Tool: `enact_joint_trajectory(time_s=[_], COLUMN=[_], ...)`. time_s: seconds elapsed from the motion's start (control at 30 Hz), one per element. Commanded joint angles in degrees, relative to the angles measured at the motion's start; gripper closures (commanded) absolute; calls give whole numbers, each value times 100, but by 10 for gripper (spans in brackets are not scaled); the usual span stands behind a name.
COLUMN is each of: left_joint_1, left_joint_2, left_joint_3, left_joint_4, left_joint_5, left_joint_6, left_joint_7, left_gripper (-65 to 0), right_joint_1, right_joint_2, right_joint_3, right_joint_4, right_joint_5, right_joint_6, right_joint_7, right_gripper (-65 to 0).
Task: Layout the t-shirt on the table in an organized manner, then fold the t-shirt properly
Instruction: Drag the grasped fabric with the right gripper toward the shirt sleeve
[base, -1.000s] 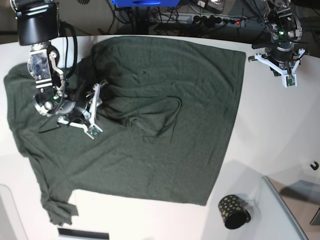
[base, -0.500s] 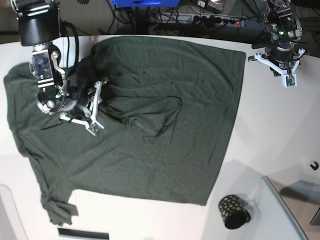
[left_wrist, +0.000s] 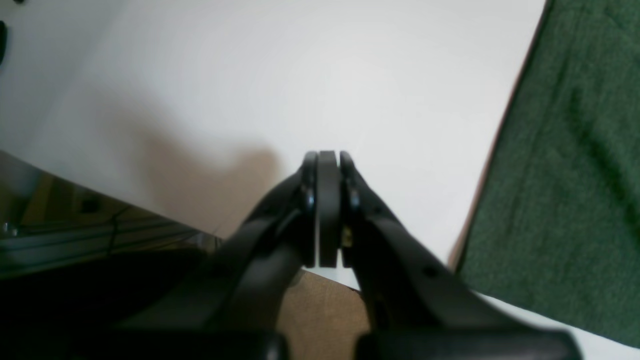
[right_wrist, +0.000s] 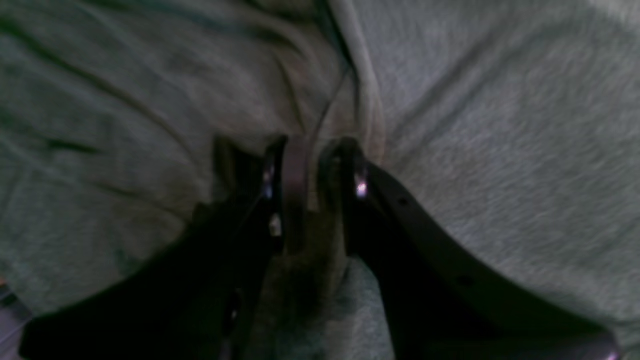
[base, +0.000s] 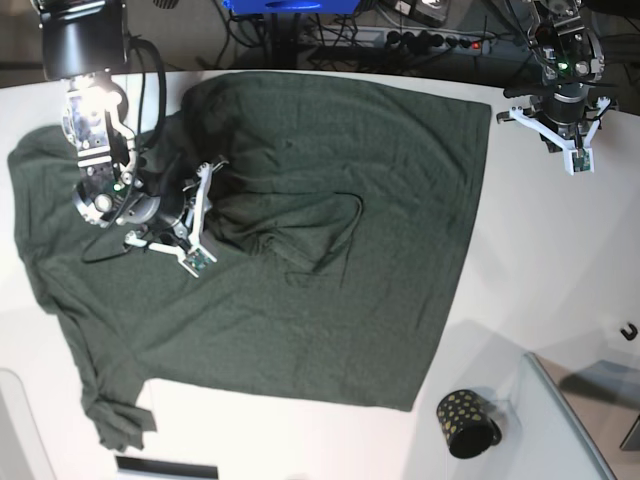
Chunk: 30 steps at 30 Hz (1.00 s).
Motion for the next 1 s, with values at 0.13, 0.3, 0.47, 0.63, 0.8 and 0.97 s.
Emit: enact_joint_trajectory(time_s=[0.13, 0.3, 0.47, 0.63, 0.8, 0.97], left_joint_1=[-12, -29, -12, -3, -3, -3], left_joint_2=[-58, -58, -58, -58, -58, -58], left_joint_3=[-32, -32, -32, -32, -32, -32], left_joint_4=[80, 80, 80, 80, 80, 80], left_joint_5=[15, 24, 15, 15, -2, -2], left_joint_6=[31, 31, 31, 31, 31, 31], left_joint_7=[-99, -99, -99, -99, -99, -99], left_gripper=[0, 0, 0, 0, 0, 0], right_joint_1=[-133, -230, -292, -318, -318, -256], right_joint_2=[57, 40, 14, 14, 14, 14], right_joint_3=[24, -11, -29, -29, -29, -20], right_joint_4=[661, 793, 749, 573, 310, -121], right_joint_5=[48, 48, 39, 39, 39, 39], right_joint_6=[25, 25, -10, -19, -19, -19], right_joint_7=[-395, -404, -412, -395, -193, 27], right_gripper=[-98, -104, -167, -216, -216, -216])
